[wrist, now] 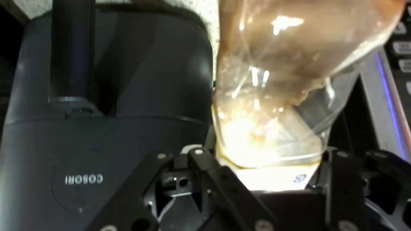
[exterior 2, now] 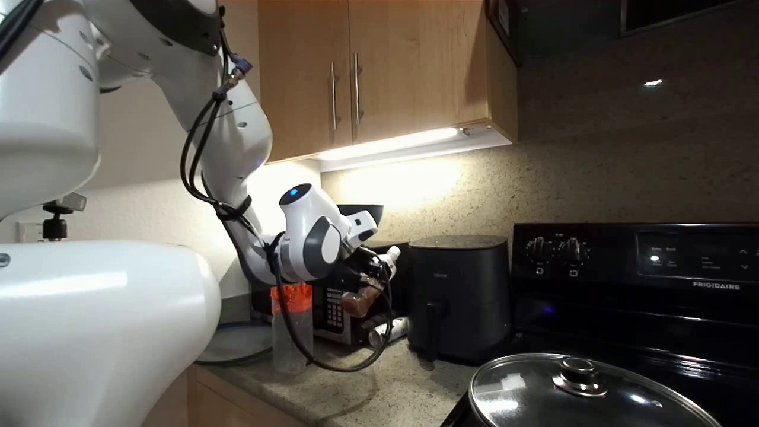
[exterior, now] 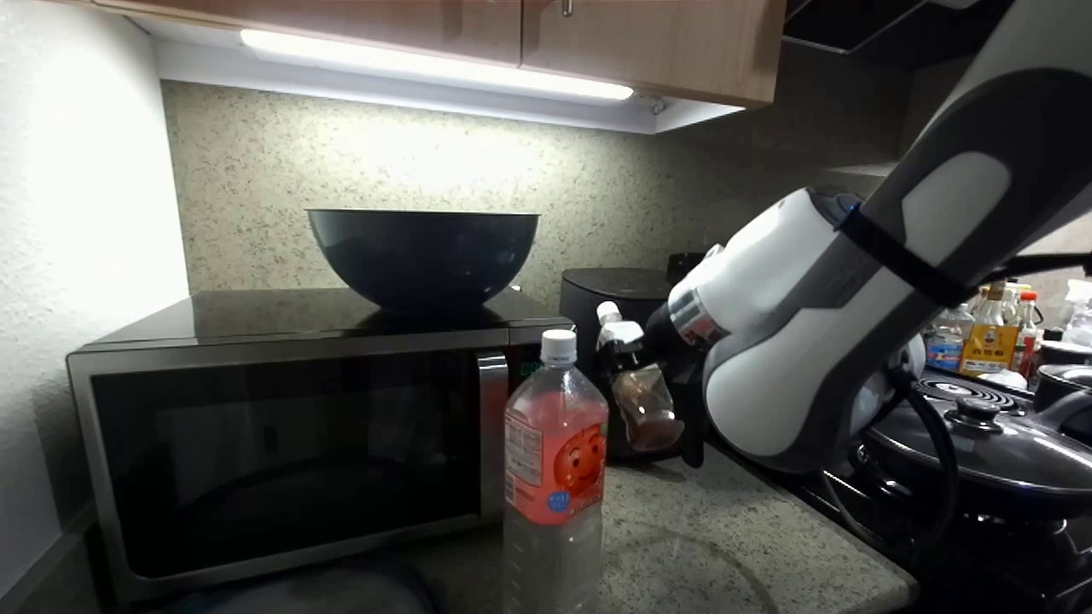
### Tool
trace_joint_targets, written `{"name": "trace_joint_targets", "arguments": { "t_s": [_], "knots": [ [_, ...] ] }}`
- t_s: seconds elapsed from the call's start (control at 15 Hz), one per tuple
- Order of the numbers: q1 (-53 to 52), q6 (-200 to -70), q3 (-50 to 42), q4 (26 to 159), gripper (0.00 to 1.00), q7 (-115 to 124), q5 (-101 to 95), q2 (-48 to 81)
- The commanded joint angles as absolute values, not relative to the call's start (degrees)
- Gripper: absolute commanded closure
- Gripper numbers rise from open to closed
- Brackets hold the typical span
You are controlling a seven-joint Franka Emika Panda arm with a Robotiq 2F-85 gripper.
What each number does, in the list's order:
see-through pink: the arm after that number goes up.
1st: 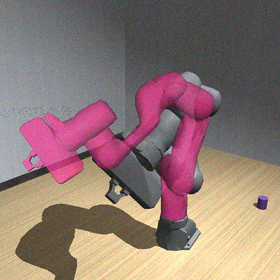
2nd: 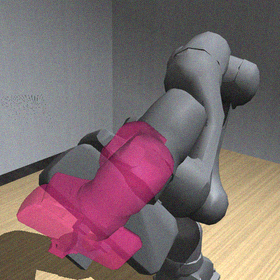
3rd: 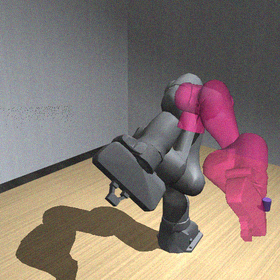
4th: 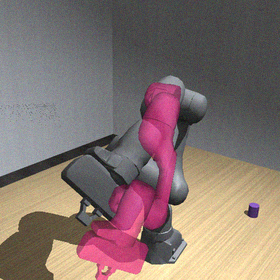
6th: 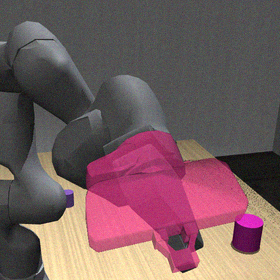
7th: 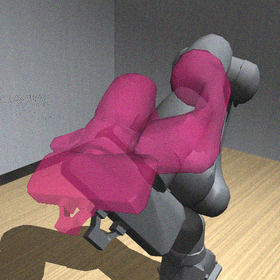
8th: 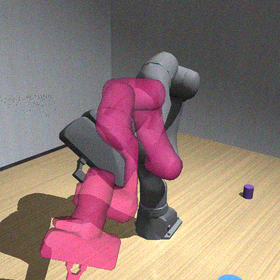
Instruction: Put the right bottle on the top of the microwave
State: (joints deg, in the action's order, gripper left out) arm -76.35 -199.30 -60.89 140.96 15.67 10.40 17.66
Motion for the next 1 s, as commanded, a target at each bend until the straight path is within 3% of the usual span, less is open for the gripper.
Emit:
{"name": "trace_joint_targets", "arguments": {
  "t_s": [0.0,0.07,0.27,0.33,0.93],
  "knots": [
    [-80.7,-199.0,-64.8,139.7,0.74,13.4,13.0,17.5],
    [-83.0,-198.0,-66.7,138.4,0.49,12.8,13.8,17.3],
    [-81.5,-197.7,-65.4,139.0,0.49,12.8,13.7,17.5],
    [-82.2,-198.7,-66.2,138.7,0.74,12.5,14.4,18.6],
    [-108.8,-198.0,-94.4,129.1,0.74,8.5,25.9,33.3]
  ]
}}
